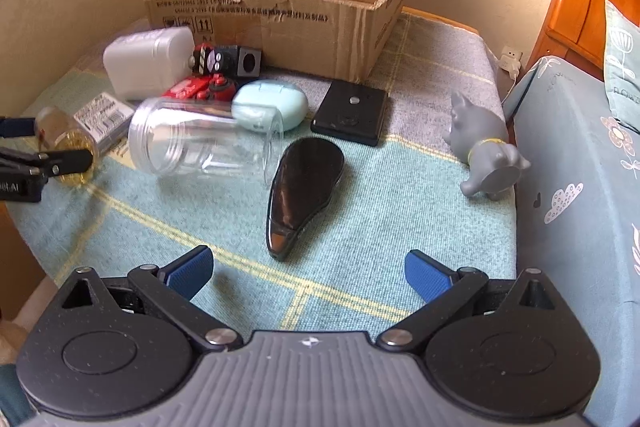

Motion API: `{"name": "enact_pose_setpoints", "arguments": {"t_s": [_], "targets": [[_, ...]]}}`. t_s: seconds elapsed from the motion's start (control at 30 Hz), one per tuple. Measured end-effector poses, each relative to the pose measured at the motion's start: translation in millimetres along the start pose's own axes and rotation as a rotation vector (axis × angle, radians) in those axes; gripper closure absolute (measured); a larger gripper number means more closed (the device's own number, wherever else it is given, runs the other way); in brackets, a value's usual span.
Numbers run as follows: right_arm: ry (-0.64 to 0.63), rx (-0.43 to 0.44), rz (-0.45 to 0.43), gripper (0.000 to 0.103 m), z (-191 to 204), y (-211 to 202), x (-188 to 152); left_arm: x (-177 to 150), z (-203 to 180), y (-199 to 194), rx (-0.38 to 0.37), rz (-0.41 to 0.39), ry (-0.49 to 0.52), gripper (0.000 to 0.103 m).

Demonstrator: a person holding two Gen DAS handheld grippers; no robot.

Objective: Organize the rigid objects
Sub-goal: 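Close the left gripper on the capsule bottle while the right gripper approaches the clear jar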

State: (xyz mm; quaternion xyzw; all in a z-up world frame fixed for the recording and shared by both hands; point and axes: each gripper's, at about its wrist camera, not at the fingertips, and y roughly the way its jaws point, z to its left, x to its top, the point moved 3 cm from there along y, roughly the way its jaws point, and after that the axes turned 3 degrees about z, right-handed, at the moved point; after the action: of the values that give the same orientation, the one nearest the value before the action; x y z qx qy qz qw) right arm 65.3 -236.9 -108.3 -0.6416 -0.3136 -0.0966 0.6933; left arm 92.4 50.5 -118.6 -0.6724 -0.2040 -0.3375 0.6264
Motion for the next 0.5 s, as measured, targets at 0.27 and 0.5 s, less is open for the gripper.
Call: {"name": "enact_pose_setpoints", "arguments": {"t_s": [0.27, 0.5], "targets": [[-0.027, 0.046, -0.079, 0.0, 19.3, -17.2, 22.3, -0.4, 20.0, -2.6, 0.028, 0.016, -0.057, 0.01], [-0.055, 0.112, -0.039, 0.0, 48.3, 5.2, 42.8, -4.1, 42.4, -5.8, 0.046, 0.023, -0.103, 0.01]]}}
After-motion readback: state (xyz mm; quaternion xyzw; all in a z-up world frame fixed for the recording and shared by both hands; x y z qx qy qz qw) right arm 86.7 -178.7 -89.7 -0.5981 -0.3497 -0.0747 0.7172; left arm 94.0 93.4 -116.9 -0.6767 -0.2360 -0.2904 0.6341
